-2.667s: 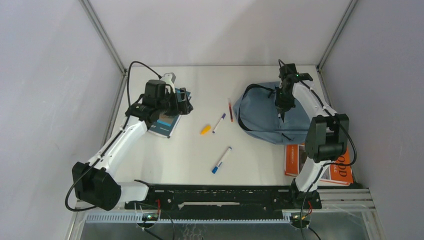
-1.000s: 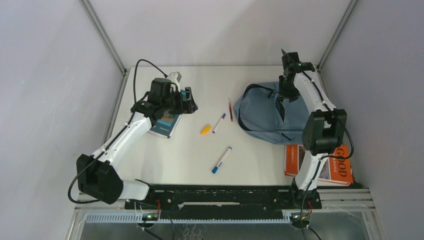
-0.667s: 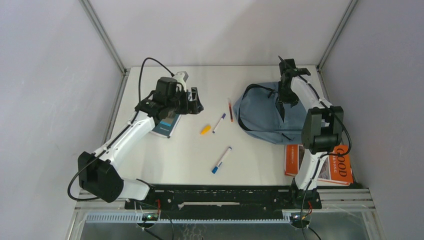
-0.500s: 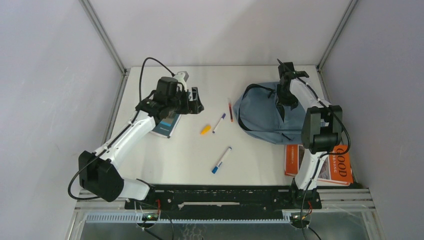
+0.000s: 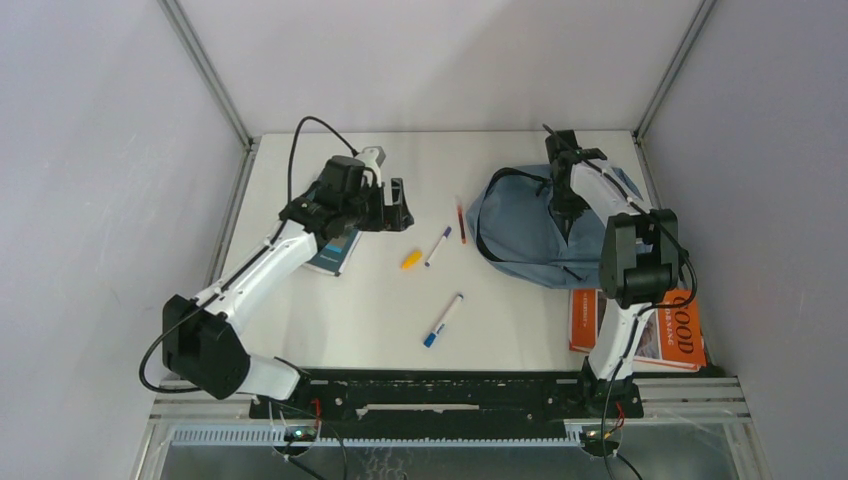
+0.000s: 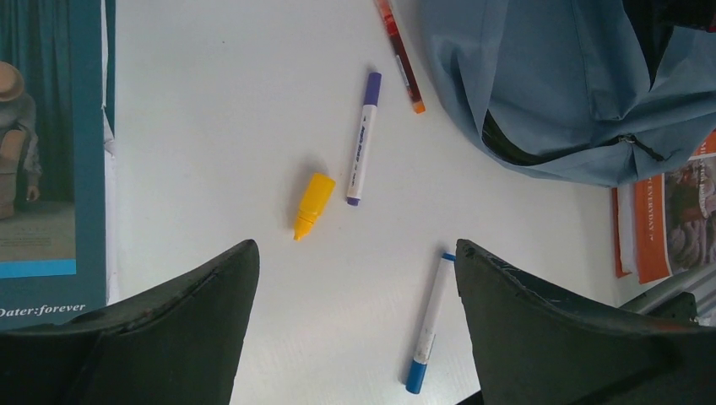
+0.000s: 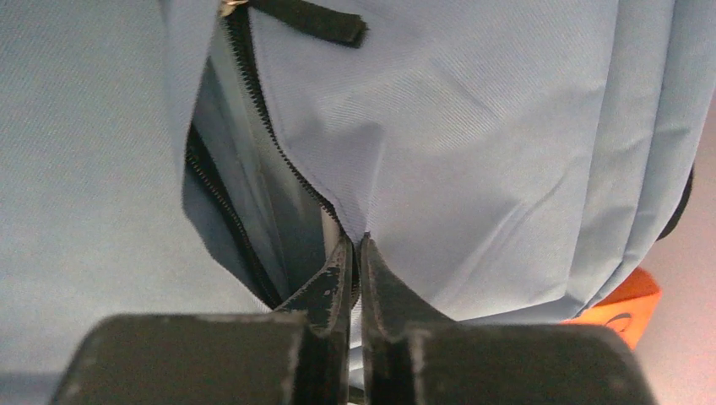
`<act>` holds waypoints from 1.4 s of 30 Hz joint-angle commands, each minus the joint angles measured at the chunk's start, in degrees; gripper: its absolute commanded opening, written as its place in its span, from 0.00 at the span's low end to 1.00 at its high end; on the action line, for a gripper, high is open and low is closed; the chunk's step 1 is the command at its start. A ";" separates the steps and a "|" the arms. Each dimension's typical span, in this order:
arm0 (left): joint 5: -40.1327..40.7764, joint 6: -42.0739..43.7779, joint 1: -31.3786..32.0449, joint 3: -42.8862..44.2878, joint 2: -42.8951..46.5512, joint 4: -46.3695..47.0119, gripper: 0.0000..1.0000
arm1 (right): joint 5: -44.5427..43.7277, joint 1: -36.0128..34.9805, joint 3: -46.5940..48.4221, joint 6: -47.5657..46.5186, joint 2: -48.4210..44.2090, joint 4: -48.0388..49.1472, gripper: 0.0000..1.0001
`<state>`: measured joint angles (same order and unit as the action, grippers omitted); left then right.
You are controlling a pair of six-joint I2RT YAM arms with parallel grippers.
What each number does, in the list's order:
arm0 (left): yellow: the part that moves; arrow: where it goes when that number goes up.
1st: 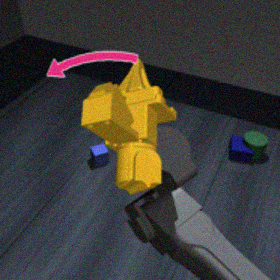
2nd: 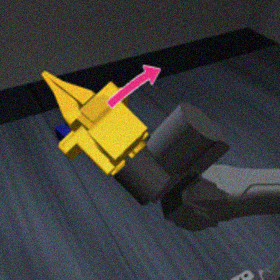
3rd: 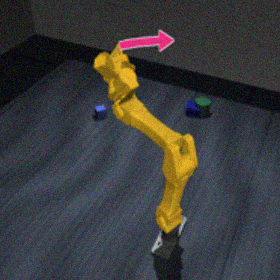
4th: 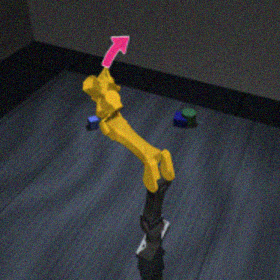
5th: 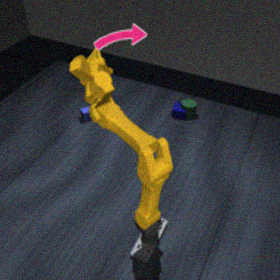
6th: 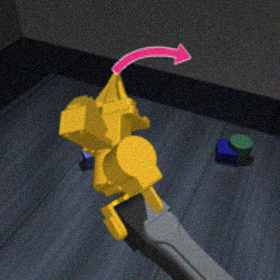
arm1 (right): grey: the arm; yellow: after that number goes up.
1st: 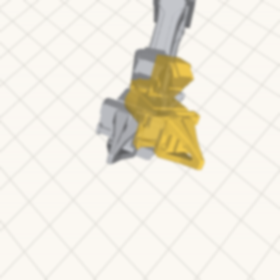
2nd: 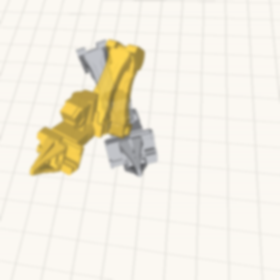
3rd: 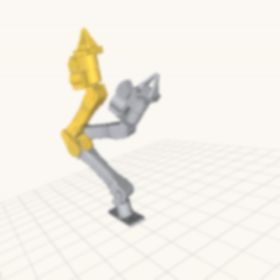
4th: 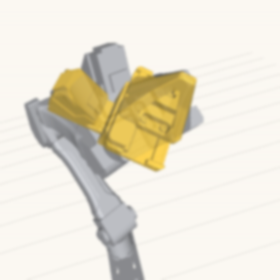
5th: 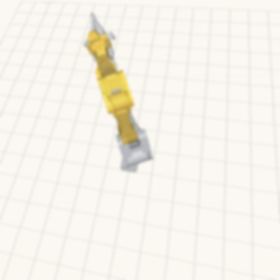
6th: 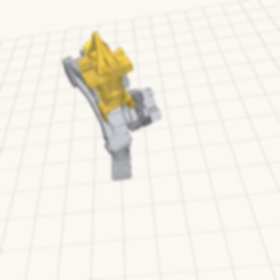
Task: Pack the student bag
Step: Pick up the stationery from the center of the board.
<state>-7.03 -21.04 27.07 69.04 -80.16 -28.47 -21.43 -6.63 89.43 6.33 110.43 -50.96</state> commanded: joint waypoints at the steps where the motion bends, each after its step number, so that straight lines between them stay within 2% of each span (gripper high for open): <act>1: 0.50 -0.90 0.65 4.14 -0.66 0.60 0.90 | -3.81 0.63 -1.73 0.66 -5.96 2.61 0.00; 9: 1.11 -0.28 2.38 5.14 -5.73 3.19 0.90 | 2.49 0.93 -8.68 3.28 -16.22 8.53 0.00; 16: 11.72 1.20 4.82 7.60 -13.25 3.83 0.93 | 7.22 2.94 -10.61 5.17 -17.35 11.08 0.00; 21: 15.40 0.29 4.91 9.84 -17.53 4.40 0.98 | 9.75 3.16 -11.40 5.81 -17.65 12.46 0.00; 26: 14.22 2.35 6.15 15.12 -24.73 1.79 0.91 | 12.41 3.56 -11.71 6.50 -18.07 13.59 0.00; 30: 20.74 5.62 10.62 21.72 -31.11 -4.14 0.90 | 13.73 3.65 -11.94 6.77 -19.09 13.33 0.00; 37: 22.47 3.80 14.52 29.11 -38.83 -6.55 0.85 | 15.33 3.73 -12.58 7.21 -19.86 13.71 0.00; 42: 23.79 0.65 14.96 28.48 -41.22 -8.35 0.82 | 16.17 3.65 -12.63 7.43 -19.96 13.93 0.00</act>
<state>13.72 -18.09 42.57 95.79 -120.57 -34.48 -6.94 -3.01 76.53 12.29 93.54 -39.99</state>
